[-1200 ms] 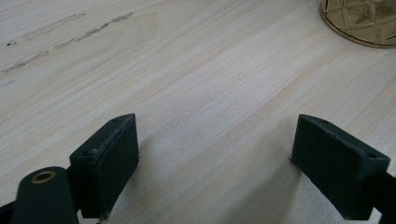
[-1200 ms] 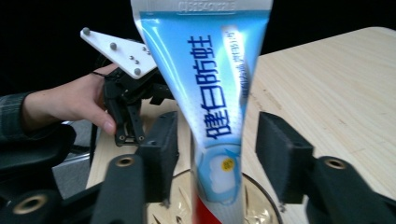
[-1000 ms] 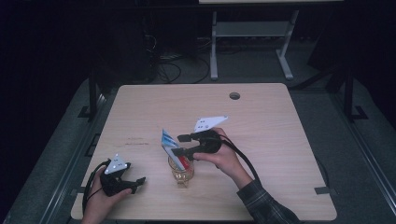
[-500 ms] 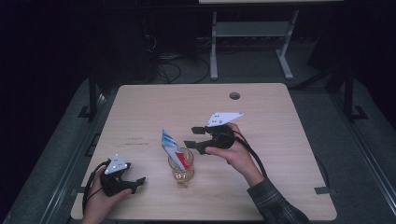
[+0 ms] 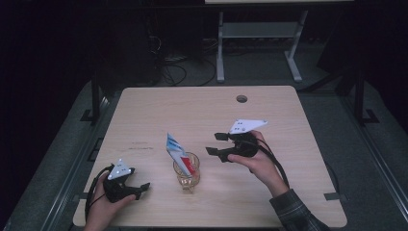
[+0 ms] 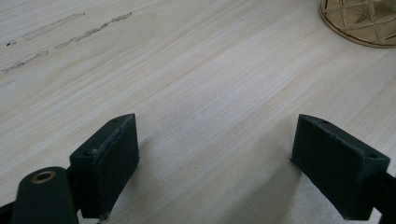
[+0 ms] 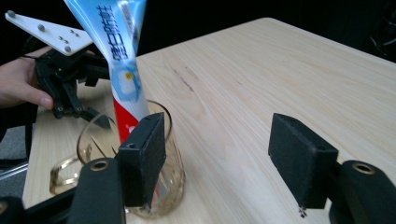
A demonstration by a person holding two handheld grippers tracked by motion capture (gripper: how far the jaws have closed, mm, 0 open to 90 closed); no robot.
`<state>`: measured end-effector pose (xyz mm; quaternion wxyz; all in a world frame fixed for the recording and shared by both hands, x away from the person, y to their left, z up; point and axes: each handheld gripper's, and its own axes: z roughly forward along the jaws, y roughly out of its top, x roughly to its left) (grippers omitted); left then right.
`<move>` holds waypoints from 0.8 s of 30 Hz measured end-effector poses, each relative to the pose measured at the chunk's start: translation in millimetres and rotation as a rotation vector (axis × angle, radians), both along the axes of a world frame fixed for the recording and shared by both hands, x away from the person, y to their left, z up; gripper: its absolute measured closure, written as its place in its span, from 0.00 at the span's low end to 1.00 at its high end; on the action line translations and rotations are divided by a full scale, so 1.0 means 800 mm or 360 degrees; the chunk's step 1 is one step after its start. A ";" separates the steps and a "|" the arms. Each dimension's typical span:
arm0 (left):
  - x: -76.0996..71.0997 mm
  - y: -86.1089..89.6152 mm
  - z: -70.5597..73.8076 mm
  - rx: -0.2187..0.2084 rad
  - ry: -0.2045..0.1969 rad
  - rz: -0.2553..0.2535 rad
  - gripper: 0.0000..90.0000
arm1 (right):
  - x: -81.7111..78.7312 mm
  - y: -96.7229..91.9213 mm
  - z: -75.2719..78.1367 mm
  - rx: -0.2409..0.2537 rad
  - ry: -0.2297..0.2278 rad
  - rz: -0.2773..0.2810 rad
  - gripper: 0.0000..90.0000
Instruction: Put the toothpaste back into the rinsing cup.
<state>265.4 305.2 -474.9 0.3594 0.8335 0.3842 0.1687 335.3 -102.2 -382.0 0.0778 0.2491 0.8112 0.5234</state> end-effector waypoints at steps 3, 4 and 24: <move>0.000 0.000 0.000 0.0000 0.0000 0.0000 0.15 | -0.004 -0.012 -0.001 -0.0019 -0.0015 -0.0037 0.39; 0.000 0.000 0.000 0.0000 0.0000 0.0000 0.15 | -0.004 -0.016 -0.002 -0.0021 -0.0014 -0.0047 0.39; 0.000 0.000 0.000 0.0005 0.0001 -0.0004 0.15 | -0.028 -0.092 -0.040 -0.0098 0.0074 -0.0255 0.32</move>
